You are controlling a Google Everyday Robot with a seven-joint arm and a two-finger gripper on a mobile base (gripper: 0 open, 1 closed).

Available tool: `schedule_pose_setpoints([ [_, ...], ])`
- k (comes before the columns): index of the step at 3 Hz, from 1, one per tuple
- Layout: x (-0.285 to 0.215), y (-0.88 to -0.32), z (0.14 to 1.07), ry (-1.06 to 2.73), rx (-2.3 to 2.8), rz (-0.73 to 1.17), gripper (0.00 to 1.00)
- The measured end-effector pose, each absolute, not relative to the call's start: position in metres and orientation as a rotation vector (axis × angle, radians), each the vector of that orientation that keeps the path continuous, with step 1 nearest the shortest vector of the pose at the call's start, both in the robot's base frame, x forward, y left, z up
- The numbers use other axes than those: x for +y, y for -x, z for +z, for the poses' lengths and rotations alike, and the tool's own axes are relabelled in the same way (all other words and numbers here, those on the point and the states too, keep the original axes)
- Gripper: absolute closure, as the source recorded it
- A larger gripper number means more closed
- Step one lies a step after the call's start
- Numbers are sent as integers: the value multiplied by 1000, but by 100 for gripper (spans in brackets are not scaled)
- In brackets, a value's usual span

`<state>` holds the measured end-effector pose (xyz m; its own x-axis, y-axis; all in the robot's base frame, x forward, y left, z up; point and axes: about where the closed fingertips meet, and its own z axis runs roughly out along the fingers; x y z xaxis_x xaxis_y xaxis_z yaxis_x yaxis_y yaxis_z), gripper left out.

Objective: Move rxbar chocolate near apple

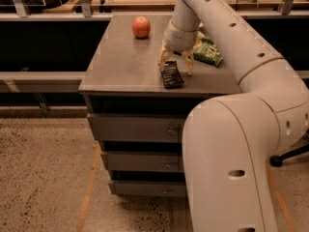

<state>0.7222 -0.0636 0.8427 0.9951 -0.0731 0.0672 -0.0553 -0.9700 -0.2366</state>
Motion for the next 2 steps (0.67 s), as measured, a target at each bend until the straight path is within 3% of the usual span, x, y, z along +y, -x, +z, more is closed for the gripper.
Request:
schedule_pose_setpoints([
  [1, -64, -722, 844, 2900, 96, -111, 68],
  [2, -68, -731, 892, 2790, 191, -264, 90],
])
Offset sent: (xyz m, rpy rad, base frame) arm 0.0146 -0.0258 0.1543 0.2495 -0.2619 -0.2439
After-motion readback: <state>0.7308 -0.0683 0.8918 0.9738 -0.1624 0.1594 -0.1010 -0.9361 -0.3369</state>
